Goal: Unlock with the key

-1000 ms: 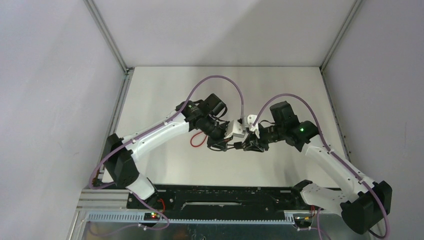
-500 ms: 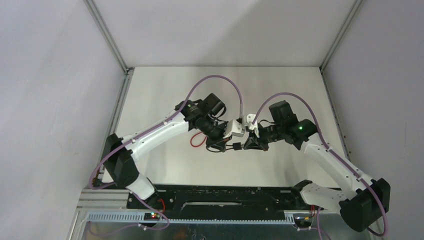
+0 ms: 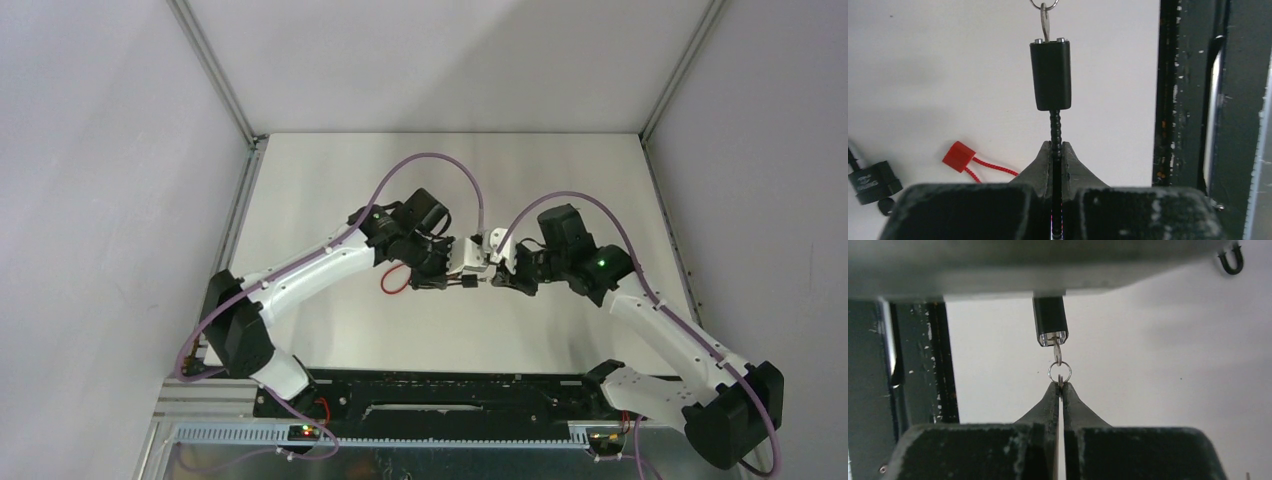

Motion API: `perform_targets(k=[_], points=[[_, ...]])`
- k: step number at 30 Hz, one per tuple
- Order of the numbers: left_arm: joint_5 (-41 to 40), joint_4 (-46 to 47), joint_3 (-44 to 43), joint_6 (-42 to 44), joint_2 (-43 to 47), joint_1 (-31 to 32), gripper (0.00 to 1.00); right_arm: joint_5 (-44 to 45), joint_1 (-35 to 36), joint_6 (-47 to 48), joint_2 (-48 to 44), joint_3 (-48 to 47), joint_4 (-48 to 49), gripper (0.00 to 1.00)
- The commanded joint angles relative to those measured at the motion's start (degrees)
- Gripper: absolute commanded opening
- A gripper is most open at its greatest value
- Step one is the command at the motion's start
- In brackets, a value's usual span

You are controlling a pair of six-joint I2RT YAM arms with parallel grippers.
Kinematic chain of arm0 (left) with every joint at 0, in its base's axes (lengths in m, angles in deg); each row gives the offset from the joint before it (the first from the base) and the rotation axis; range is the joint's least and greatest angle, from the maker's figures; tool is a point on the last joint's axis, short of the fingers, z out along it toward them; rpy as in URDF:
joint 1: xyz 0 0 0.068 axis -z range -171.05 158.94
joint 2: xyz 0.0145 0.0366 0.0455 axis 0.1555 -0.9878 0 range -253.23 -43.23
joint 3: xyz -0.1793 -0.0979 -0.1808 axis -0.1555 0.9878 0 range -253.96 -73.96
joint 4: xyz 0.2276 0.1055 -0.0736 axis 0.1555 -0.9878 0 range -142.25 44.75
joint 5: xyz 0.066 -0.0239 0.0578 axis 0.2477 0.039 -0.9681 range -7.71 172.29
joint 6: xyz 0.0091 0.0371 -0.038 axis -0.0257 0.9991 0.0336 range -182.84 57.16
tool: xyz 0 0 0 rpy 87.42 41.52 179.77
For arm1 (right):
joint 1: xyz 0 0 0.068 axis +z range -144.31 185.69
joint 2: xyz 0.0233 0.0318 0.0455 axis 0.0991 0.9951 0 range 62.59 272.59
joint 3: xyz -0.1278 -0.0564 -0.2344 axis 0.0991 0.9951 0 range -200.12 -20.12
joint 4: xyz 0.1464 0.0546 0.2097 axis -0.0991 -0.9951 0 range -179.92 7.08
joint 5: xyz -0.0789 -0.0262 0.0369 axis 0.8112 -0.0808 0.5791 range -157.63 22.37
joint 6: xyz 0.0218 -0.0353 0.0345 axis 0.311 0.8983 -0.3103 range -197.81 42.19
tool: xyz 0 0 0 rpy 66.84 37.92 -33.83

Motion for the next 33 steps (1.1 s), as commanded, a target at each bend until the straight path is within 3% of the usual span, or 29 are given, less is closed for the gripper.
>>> perform_targets(k=[1,22,25,28,29,33], points=[[-6.9,-1.0,2.5,1.5,5.3,-1.4,0.0,12.5,-0.4,0.4,-1.4,2.9,-1.6,0.0],[-12.9,3.7,11.3,4.7,11.7,-10.1,0.0,27.9,-2.8,1.5,-3.4,11.8,1.2,0.0],[-10.8,3.9,11.9,4.6,12.9,-11.7,0.0,26.1,-3.9,1.5,-4.3,12.1,1.7,0.0],[-6.5,2.1,9.9,3.6,13.2,-11.8,0.0,18.9,-3.9,-0.7,-6.4,10.6,2.5,0.0],[-4.7,1.6,9.3,3.6,13.2,-11.8,0.0,16.2,-3.8,-1.8,-6.6,9.2,2.6,0.03],[5.0,-0.6,7.3,3.9,12.9,-11.6,0.0,3.2,-4.0,-7.0,-3.8,2.4,3.8,0.46]])
